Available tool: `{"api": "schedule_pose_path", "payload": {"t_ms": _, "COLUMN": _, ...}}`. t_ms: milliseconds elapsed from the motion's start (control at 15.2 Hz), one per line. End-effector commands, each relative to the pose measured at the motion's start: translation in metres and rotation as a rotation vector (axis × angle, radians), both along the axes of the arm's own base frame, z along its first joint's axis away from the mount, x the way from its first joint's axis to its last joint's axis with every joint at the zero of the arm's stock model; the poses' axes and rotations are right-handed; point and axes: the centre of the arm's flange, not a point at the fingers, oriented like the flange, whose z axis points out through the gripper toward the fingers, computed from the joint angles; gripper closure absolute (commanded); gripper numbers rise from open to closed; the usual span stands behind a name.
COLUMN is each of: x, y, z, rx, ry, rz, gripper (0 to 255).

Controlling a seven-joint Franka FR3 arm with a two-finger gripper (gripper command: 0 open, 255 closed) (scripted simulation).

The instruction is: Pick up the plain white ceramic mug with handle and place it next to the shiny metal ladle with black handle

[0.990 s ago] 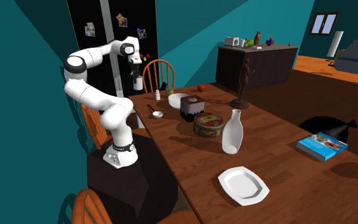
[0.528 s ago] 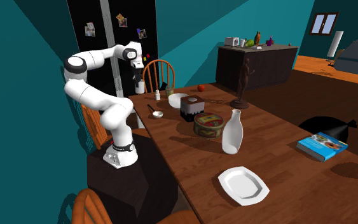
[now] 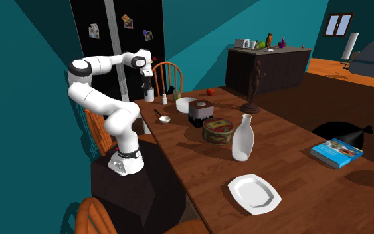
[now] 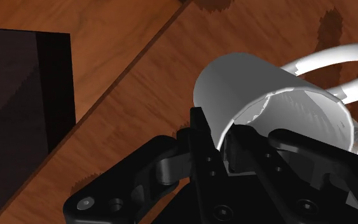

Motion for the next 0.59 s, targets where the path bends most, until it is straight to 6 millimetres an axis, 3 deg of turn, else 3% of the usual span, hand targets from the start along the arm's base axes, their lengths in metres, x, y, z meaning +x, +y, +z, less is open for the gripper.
{"api": "schedule_pose_path", "payload": {"t_ms": 0, "x": -0.047, "y": -0.016, "z": -0.022, "rx": 0.003, "ry": -0.04, "rz": 0.086, "gripper": 255}}
{"api": "schedule_pose_path", "payload": {"t_ms": 528, "x": -0.047, "y": -0.016, "z": -0.064, "rx": 0.003, "ry": -0.04, "rz": 0.086, "gripper": 255}}
